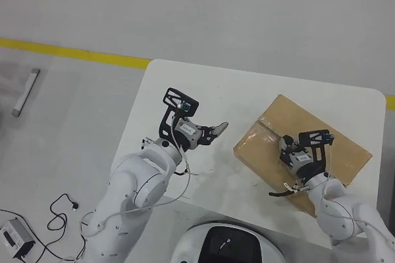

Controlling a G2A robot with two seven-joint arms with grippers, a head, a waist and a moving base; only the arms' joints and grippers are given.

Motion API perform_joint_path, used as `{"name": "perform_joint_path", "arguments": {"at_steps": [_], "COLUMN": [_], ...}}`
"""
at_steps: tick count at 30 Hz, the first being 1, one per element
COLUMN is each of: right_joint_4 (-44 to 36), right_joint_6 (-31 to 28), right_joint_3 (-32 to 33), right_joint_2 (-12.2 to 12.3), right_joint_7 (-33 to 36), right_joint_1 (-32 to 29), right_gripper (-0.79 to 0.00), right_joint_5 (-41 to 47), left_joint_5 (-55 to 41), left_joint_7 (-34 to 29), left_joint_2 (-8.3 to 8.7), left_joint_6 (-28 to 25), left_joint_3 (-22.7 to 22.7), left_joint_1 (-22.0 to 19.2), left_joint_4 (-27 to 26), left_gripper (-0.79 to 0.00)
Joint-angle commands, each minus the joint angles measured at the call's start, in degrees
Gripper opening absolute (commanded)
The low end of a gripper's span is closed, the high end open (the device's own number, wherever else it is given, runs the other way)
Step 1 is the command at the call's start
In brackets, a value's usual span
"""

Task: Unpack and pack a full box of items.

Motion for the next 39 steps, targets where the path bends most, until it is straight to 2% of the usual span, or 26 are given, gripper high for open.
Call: {"name": "perform_joint_path", "arguments": {"at_steps": [1, 10, 29, 34, 39], "right_joint_4": [-0.7, -3.9, -11.5, -13.9, -13.9], "right_joint_6": [0.0, -0.5, -3.3, -6.3, -9.7], "right_joint_3": [1.3, 7.1, 27.1, 29.6, 23.4], "right_joint_2": [0.0, 0.0, -1.0, -1.1, -0.7], "right_joint_7": [0.2, 0.7, -0.6, -1.4, 0.4], "right_joint_1": [-1.2, -7.0, -25.0, -23.9, -16.4], "right_gripper": [-0.785, -0.785, -0.785, -0.785, -0.785], "right_joint_5": [0.5, 1.7, 10.1, 12.3, 12.0], "left_joint_5": [0.0, 0.0, 0.0, 0.0, 0.0], "left_joint_7": [0.0, 0.0, 0.0, 0.0, 0.0], "left_joint_2": [0.00, 0.00, 0.00, 0.00, 0.00], "left_joint_6": [0.0, 0.0, 0.0, 0.0, 0.0], "left_joint_3": [0.0, 0.0, 0.0, 0.0, 0.0], "left_joint_1": [0.0, 0.0, 0.0, 0.0, 0.0], "left_joint_4": [0.0, 0.0, 0.0, 0.0, 0.0], "left_gripper": [0.000, 0.000, 0.000, 0.000, 0.000]}}
